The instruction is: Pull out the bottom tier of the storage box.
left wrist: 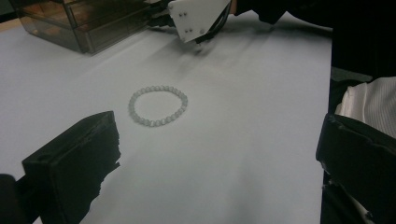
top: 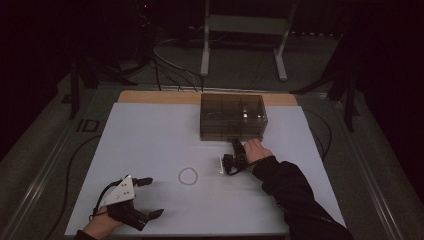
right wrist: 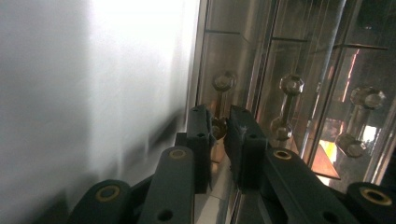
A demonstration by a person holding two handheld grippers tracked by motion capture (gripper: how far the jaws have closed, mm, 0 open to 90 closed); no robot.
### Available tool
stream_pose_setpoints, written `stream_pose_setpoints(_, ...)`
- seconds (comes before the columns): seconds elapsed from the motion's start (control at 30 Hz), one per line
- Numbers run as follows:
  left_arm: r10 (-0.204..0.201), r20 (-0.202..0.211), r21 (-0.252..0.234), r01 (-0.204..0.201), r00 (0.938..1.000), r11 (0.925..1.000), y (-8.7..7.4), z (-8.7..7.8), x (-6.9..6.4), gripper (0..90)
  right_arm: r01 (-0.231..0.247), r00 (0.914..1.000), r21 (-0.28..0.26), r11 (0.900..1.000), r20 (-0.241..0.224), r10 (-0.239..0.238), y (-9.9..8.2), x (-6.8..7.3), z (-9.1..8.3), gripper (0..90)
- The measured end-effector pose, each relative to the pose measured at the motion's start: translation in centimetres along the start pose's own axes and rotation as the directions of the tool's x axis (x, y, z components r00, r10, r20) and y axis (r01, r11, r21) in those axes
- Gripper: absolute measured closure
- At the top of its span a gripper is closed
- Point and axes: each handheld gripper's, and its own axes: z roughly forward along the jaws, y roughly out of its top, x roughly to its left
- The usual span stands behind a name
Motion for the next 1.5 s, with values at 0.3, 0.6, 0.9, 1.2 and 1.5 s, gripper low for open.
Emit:
stream_pose_setpoints(0.3, -0.002, -0.001, 0.0, 0.002, 1.0, 1.0, 0.0, 0.0, 0.0, 0.0, 0.005, 1.0, -0.014, 0.9999, 0.004, -0.005, -0.2, 0.3, -1.2, 80.2)
stream_pose_setpoints(0.6, -0.002, -0.002, 0.0, 0.002, 1.0, 1.0, 0.0, 0.0, 0.0, 0.0, 0.006, 1.0, -0.028, 0.9996, -0.005, -0.006, -0.3, 0.7, -1.9, 80.1)
stream_pose_setpoints(0.9, -0.002, -0.001, 0.001, 0.002, 1.0, 1.0, 0.0, 0.0, 0.0, 0.0, 0.002, 0.9999, -0.03, 0.9996, -0.011, -0.002, -0.3, 1.0, -2.3, 79.9)
stream_pose_setpoints(1.2, -0.002, -0.002, 0.003, 0.002, 1.0, 1.0, 0.0, 0.0, 0.0, 0.0, -0.006, 0.9992, -0.031, 0.9995, -0.039, 0.005, -0.3, 0.7, -2.3, 79.4)
stream_pose_setpoints(1.5, -0.002, -0.004, 0.003, 0.002, 1.0, 1.0, 0.0, 0.0, 0.0, 0.0, -0.047, 0.9931, -0.063, 0.9969, -0.11, 0.04, -0.6, -0.2, -2.8, 69.7)
